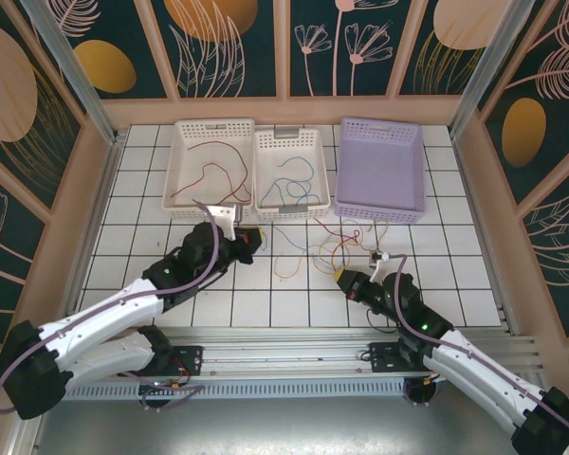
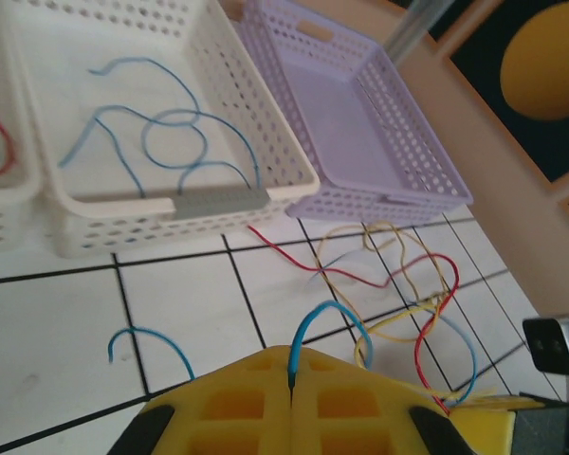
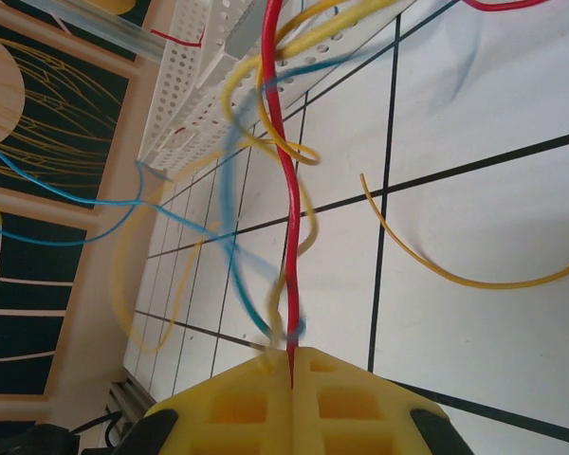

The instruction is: Untangle the cables

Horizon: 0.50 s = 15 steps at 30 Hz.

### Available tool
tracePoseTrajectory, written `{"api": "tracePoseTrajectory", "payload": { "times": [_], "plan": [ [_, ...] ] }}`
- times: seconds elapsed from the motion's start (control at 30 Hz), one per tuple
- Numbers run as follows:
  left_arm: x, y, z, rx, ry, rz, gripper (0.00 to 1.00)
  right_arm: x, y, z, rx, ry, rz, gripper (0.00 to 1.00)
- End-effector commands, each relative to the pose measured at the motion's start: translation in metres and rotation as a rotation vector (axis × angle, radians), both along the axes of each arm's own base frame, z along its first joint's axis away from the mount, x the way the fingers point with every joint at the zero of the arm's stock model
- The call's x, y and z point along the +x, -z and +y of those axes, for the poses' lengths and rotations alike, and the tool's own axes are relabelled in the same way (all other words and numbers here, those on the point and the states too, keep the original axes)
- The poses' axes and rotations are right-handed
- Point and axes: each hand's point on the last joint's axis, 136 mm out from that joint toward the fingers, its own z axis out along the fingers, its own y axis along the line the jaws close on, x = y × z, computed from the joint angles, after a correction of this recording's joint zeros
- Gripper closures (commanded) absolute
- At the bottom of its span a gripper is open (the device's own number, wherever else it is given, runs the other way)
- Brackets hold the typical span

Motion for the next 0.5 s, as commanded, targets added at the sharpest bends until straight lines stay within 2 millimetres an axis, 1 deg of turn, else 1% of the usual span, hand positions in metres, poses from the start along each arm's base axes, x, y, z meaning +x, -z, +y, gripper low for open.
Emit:
{"api": "tracePoseTrajectory", "payload": {
  "times": [0.0,0.3,0.47],
  "plan": [
    [0.002,-0.015,0.024,0.067,-0.095,-0.026,1.0,0.001,0.012,-0.005,-0.01,0.028,0.026,1.0],
    [0.001,-0.059,0.061,0.153,-0.206,-0.101,1.0,0.0,0.018,-0.006,-0.015,0.026,0.034,1.0],
    [-0.003,-0.092,0.087,0.206,-0.277,-0.164,1.0,-0.001,0.023,-0.007,-0.019,0.027,0.044,1.0]
  ]
}}
